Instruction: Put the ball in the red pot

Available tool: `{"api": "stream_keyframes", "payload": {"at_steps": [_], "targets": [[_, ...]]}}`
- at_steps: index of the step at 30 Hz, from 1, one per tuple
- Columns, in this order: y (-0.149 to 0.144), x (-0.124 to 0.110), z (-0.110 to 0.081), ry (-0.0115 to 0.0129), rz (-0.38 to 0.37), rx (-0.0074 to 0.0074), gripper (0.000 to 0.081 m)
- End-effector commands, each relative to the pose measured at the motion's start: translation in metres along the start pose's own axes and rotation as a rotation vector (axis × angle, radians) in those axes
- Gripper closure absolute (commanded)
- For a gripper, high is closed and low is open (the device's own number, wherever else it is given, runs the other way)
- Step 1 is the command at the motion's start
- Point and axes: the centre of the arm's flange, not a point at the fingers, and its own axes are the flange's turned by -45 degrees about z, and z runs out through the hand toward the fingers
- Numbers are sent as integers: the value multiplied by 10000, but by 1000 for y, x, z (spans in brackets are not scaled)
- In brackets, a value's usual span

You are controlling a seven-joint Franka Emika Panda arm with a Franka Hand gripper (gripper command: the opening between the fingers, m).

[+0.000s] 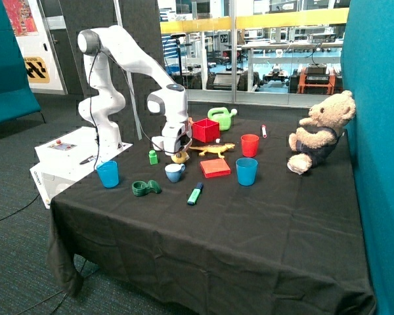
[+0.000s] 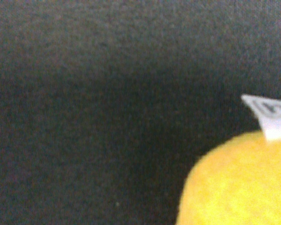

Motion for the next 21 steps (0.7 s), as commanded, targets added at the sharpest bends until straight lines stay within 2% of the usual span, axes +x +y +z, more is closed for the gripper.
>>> {"api": "stream_keyframes", "payload": {"at_steps": [1, 9, 21], "targets": [[-7, 1, -25, -42, -304, -5, 808], [-23, 6, -57, -43, -841, -4, 808], [-63, 17, -92, -43, -1643, -2, 808]]}}
